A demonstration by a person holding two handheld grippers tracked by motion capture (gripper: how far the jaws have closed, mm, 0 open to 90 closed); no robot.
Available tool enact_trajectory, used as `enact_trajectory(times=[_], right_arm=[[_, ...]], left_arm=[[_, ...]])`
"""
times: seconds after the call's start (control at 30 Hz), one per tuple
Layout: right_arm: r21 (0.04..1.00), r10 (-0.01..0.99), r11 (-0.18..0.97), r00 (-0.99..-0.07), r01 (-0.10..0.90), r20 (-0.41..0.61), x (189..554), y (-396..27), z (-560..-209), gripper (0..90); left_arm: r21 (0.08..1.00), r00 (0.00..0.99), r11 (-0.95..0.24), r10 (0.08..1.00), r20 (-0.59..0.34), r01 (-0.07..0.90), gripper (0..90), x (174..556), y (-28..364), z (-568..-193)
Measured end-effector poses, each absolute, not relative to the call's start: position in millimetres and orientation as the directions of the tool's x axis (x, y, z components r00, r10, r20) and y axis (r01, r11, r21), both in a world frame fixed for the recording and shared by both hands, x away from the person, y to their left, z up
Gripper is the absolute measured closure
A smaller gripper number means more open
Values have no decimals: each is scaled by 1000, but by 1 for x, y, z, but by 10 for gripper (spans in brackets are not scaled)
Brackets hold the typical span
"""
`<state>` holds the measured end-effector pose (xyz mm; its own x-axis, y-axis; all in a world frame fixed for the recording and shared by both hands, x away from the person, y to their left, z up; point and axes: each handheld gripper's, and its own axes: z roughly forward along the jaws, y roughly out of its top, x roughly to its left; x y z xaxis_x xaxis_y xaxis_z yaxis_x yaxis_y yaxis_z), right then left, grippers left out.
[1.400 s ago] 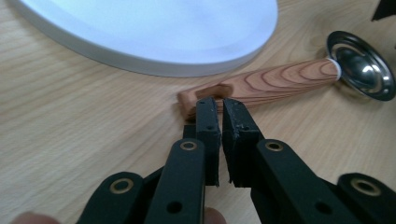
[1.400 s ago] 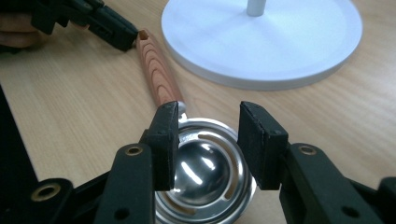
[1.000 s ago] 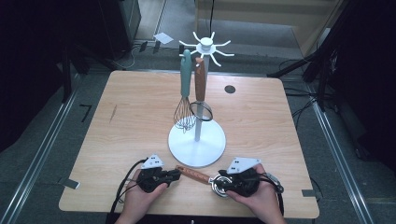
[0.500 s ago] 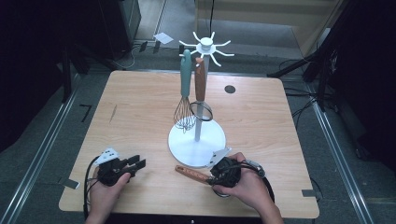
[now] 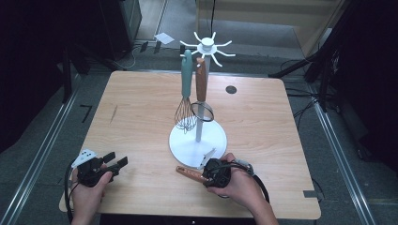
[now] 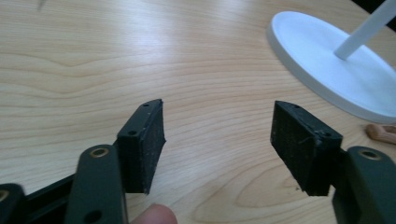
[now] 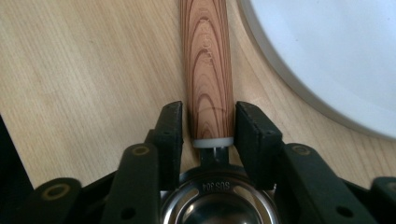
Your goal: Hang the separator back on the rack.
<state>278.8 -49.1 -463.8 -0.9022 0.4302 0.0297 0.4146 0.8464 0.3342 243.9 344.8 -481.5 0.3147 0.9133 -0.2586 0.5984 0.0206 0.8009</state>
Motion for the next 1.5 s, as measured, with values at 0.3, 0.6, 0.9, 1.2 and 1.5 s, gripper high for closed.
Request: enact_trajectory(times=[0.3, 0.6, 0.9, 1.2, 1.5], right_arm=[[297, 430, 866, -902, 401, -36, 266, -34, -462, 711], [401, 482, 800, -876, 445, 11, 263, -48, -451, 713], [526, 559, 694, -828, 492, 37, 267, -80, -434, 713], [611, 627, 587, -775, 532, 73, 275, -110, -434, 713], [670, 688, 500, -722, 549, 79, 277, -134, -431, 713]], left_arm=[[806, 271, 46, 929, -252, 590, 314, 240, 356, -481], [808, 259, 79, 925, -277, 583, 307, 241, 361, -481], [816, 237, 77, 937, -255, 573, 239, 240, 364, -481], [797, 228, 41, 948, -221, 602, 174, 241, 364, -484], [801, 276, 25, 932, -234, 598, 135, 240, 364, -485]])
